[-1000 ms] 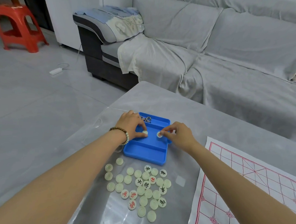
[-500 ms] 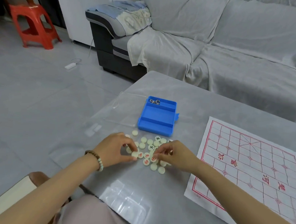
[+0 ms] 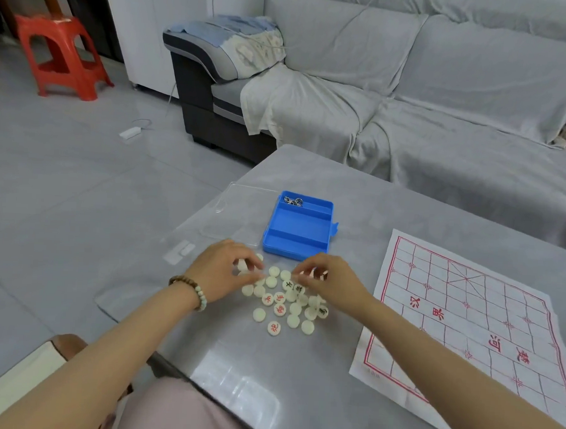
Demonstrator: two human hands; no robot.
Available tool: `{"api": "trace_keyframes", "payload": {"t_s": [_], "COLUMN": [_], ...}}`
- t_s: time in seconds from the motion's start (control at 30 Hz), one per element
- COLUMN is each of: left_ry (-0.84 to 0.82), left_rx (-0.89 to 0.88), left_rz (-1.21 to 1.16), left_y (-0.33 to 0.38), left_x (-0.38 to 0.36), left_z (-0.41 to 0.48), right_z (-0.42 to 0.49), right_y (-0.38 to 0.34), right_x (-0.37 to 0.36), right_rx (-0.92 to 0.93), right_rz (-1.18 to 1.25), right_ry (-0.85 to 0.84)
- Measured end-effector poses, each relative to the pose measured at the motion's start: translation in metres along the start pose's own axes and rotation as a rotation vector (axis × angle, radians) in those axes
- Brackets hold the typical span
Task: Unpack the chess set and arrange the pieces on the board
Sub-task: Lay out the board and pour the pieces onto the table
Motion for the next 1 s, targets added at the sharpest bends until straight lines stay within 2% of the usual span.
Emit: {"api": "trace_keyframes", "payload": {"t_s": [0.13,0.23,0.37,0.47,0.63,0.83,0.9,1.0], "left_ry": [0.170,0.131,0.073,0.052,0.121,0.125,0.129,0.132], "left_rx": [0.139,0.193,0.315,0.357,0.342,0.344,0.346,0.345], "left_rz": [-0.132,-0.033,0.209,0.290,0.301,0.304,0.302,0.305], "left_y": [-0.025,-0.039,-0.065,-0.077,-0.081,-0.082,-0.082,-0.080], "left_x": [0.015,0.003,-0.012,-0.026,-0.027,-0.026,-0.026,-0.026], "left_z": [0.045,0.081,0.116,0.120,0.121,0.121,0.121,0.120], "right_z": [0.057,0.103,0.151,0.173,0.196,0.198,0.197,0.194], "right_y": [0.015,0.026,0.040,0.047,0.038,0.036,0.038,0.041], "right_x": [0.035,0.047,0.037,0.019,0.003,-0.004,0.001,0.015], "right_rx": [-0.027,-0.078,-0.162,-0.146,0.002,0.001,-0.008,-0.029], "right_rz": [-0.004,-0.001,0.013,-0.035,-0.295,-0.411,-0.372,-0.101], "right_ry": [0.142,0.182,0.120,0.045,0.049,0.028,0.036,0.097]}}
Point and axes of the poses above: each hand's wrist, its own z-axis towards the middle knuckle, its own x-axis out of the back of the hand, y = z × x, the point moved 9 cm from there along z, towards the middle knuckle, and after that the axes turned 2 degrees about -z, right-handed, at the moved point
